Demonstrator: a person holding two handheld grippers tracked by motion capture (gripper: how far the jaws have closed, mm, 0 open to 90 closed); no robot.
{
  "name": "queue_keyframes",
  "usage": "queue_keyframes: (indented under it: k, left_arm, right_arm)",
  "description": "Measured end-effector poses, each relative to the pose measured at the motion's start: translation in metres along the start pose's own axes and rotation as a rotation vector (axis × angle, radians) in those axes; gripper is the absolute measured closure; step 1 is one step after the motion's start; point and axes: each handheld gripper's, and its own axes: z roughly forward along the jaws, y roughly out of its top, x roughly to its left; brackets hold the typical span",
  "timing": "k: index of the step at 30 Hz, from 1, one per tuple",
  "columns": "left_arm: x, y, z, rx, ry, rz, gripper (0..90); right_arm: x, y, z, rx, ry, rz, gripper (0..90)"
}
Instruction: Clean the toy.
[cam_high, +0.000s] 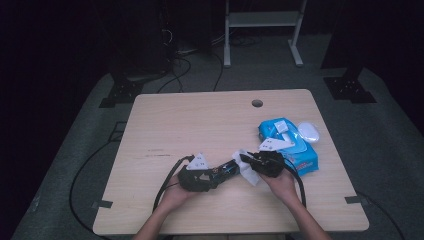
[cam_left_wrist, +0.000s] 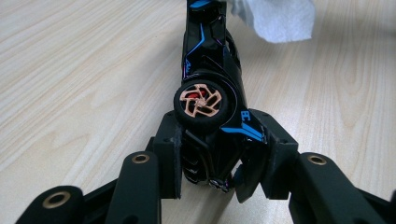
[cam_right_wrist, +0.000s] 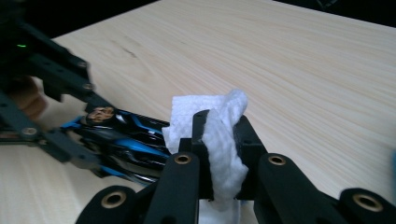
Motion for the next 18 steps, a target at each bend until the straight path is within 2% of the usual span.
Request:
queue_keyframes:
  k: [2,5,9,10,11,16,17,18]
  left_arm:
    - [0.000,0.000,0.000,0.000,0.003,0.003,58.2]
    - [-0.002,0.001,0.000,0.006,0.009,0.015,58.2]
    - [-0.001,0.001,0.000,0.004,0.008,0.010,58.2]
    - [-0.001,0.001,0.000,0.004,0.005,0.008,58.2]
    - [0.000,0.001,0.000,0.005,0.004,0.010,58.2]
    - [0.000,0.001,0.000,0.007,0.004,0.014,58.2]
    - [0.000,0.001,0.001,0.003,0.004,0.012,58.1]
    - [0.000,0.001,0.001,0.003,0.003,0.013,58.2]
  right_arm:
    - [0.000,-0.001,0.002,0.020,-0.013,-0.023,81.7]
    - [-0.010,-0.005,-0.001,0.022,-0.026,0.012,81.7]
    - [-0.012,-0.005,-0.003,0.032,-0.052,0.006,81.8]
    - [-0.015,-0.006,-0.003,0.048,-0.077,0.000,81.8]
    - [-0.018,-0.008,-0.003,0.056,-0.079,0.012,81.8]
    - [-0.019,-0.006,-0.006,0.028,-0.059,0.044,81.7]
    - [-0.017,-0.003,-0.006,0.010,-0.041,0.045,81.7]
    - [-0.009,0.002,-0.004,-0.008,-0.010,0.029,81.7]
